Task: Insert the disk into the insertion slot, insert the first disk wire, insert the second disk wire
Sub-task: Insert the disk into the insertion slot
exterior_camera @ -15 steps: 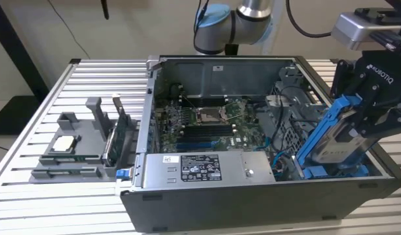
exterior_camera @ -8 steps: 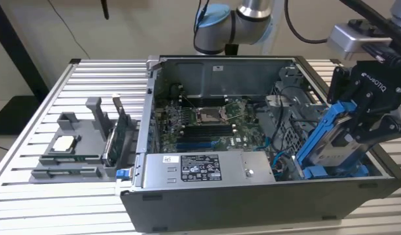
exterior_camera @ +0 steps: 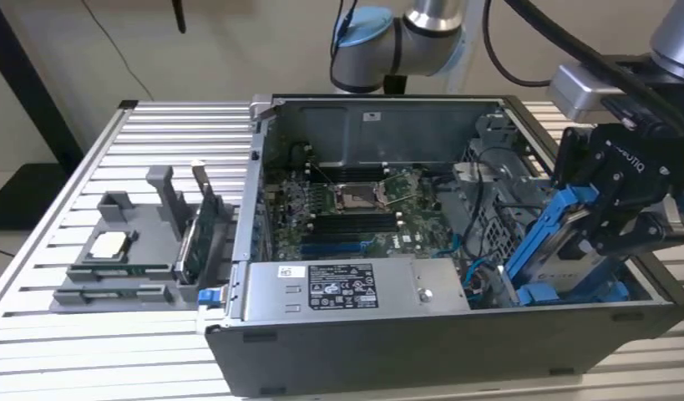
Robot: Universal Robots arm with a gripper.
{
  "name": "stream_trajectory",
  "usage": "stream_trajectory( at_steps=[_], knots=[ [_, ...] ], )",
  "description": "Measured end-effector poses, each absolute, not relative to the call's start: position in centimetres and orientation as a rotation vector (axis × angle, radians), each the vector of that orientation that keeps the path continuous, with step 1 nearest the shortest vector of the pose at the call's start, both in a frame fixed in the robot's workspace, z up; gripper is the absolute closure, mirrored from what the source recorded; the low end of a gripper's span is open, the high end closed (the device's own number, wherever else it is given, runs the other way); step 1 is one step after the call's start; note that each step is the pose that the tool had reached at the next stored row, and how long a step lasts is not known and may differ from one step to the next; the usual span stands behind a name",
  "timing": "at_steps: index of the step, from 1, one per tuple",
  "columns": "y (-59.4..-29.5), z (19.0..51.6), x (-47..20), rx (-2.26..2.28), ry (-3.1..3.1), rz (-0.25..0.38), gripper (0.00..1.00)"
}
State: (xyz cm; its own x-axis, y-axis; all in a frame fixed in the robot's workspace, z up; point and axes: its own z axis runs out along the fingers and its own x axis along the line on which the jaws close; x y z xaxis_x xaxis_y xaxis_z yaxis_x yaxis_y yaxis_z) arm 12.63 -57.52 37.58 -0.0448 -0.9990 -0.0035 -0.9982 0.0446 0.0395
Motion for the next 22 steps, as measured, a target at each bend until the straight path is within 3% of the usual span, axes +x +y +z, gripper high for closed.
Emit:
stream_trajectory(
  at_steps=[18,22],
  knots=[
    [-57.30,37.39,12.62,2.152,-2.254,-0.049,0.67],
    [-57.30,37.39,12.62,2.153,-2.254,-0.049,0.59]
  ],
)
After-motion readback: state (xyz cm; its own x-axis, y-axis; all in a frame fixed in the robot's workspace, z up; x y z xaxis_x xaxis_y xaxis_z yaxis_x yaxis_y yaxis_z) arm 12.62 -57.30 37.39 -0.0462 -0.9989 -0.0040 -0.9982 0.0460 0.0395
